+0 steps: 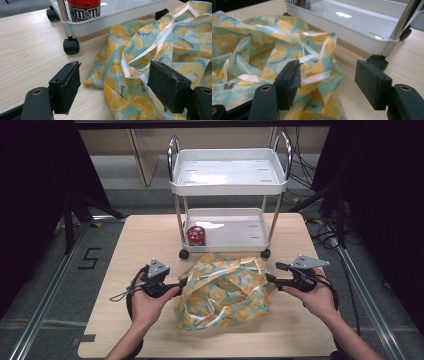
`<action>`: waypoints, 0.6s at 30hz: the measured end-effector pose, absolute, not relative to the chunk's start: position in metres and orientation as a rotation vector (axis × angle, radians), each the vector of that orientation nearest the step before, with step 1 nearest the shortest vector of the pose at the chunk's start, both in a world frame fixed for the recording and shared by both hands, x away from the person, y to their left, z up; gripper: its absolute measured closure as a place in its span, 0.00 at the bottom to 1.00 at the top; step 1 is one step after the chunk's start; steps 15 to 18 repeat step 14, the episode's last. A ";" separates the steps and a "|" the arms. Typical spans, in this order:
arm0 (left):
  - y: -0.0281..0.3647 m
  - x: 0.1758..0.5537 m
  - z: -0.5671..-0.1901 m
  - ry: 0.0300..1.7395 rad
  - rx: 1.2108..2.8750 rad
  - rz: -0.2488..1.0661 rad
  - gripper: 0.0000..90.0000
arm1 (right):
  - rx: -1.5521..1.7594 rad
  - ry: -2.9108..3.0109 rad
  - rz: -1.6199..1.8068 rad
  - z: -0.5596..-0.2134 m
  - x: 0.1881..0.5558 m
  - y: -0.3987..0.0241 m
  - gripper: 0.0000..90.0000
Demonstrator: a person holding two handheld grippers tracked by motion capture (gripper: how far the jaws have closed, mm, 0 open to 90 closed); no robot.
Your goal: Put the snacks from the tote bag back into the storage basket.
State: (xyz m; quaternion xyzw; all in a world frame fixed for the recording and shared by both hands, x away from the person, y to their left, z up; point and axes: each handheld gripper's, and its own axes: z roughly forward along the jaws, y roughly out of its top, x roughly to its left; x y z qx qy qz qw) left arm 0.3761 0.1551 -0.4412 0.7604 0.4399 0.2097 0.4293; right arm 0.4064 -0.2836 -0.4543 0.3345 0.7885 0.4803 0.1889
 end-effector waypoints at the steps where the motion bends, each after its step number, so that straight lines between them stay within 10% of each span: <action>1: 0.153 0.376 -0.443 1.103 1.871 0.514 0.28 | 0.941 2.217 1.351 -0.454 0.406 -0.284 0.42; 18: 0.152 0.379 -0.447 1.110 1.863 0.513 0.28 | 0.943 2.116 1.517 -0.447 0.398 -0.291 0.54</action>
